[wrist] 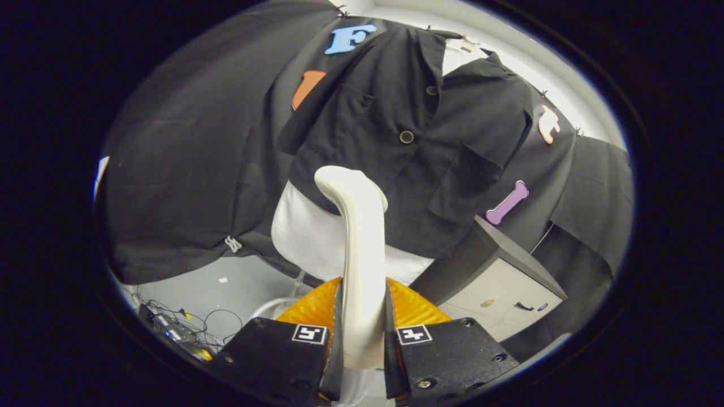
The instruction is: Iron the clothes twice with a garment steamer, once on the left side and once on the right side.
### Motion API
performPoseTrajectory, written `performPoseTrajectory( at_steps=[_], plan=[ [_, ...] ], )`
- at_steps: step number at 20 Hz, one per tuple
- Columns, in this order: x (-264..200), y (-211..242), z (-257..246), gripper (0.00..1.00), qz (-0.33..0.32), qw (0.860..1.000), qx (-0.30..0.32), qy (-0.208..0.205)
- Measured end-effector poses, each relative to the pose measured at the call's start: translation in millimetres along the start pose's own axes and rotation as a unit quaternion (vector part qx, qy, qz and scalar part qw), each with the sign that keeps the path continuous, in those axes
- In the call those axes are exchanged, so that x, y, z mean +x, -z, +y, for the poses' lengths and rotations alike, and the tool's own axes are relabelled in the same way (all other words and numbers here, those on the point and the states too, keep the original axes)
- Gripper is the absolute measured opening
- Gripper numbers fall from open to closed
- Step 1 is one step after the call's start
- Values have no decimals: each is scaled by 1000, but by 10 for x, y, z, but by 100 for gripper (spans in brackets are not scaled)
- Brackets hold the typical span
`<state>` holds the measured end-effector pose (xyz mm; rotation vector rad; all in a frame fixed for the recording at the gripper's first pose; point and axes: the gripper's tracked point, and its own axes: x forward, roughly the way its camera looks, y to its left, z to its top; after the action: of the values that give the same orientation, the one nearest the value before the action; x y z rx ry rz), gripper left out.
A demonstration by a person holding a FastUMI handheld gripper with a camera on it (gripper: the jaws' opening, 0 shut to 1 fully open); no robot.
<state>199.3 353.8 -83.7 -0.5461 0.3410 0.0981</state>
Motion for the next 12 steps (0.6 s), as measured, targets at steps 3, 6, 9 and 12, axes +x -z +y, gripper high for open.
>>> performPoseTrajectory(
  at_steps=[3, 6, 9, 12],
  plan=[
    [-99, -19, -253, 32, -8, 1000, 13, -3],
    [-218, 10, -628, 32, -11, 1000, 27, -1],
    [-334, 100, -1017, 32, -13, 999, 45, 7],
    [-431, 164, -1395, 32, -19, 998, 56, 15]
  ],
)
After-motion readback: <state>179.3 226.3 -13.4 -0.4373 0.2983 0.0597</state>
